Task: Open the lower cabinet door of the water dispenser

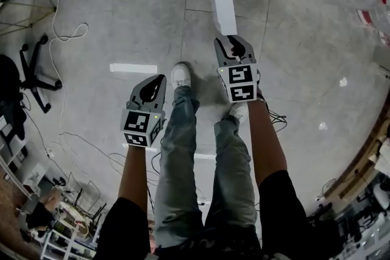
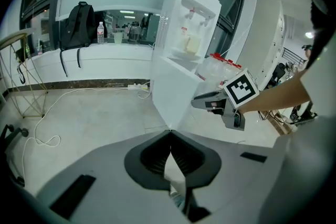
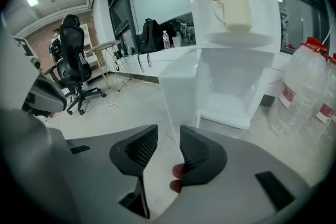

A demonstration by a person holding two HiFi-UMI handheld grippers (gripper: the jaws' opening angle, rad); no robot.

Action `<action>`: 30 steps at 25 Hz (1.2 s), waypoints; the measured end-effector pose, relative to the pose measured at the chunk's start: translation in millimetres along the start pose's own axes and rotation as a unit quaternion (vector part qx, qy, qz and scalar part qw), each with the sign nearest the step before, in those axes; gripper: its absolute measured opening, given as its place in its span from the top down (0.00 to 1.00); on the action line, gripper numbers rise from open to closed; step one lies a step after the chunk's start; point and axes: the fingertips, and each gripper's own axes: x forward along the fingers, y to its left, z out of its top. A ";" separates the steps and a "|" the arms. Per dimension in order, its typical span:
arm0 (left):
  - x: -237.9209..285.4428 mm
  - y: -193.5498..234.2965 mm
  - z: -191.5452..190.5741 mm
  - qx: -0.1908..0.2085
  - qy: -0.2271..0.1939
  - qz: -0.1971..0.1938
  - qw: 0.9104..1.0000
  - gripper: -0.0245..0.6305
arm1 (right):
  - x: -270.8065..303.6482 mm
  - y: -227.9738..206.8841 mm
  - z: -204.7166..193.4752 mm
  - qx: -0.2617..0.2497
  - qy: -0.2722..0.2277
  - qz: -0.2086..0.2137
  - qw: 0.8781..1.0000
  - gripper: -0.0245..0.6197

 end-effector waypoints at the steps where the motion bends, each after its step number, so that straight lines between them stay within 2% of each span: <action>1: -1.8 2.3 0.0 -0.002 0.000 0.001 1.000 0.94 | 2.7 7.5 0.9 -0.002 0.003 0.008 1.000 0.74; 6: -9.7 13.4 1.9 -0.007 0.001 0.005 1.000 0.94 | 15.6 35.5 4.8 -0.013 0.012 0.038 0.999 0.74; 16: -13.4 28.8 -3.8 -0.022 0.011 0.010 1.000 0.94 | 32.3 62.4 9.1 -0.027 0.034 0.072 0.996 0.76; 22: -13.2 34.3 0.2 -0.025 0.013 0.006 1.000 0.94 | 35.1 66.0 11.4 -0.022 0.032 0.064 0.997 0.75; 27: -14.1 26.6 4.0 -0.027 0.016 -0.004 0.999 0.94 | 14.5 65.3 18.5 0.029 0.019 0.058 0.998 0.77; 30: -18.3 21.8 12.3 -0.029 0.014 -0.008 0.999 0.94 | -3.6 75.0 19.2 0.026 0.023 0.062 0.997 0.77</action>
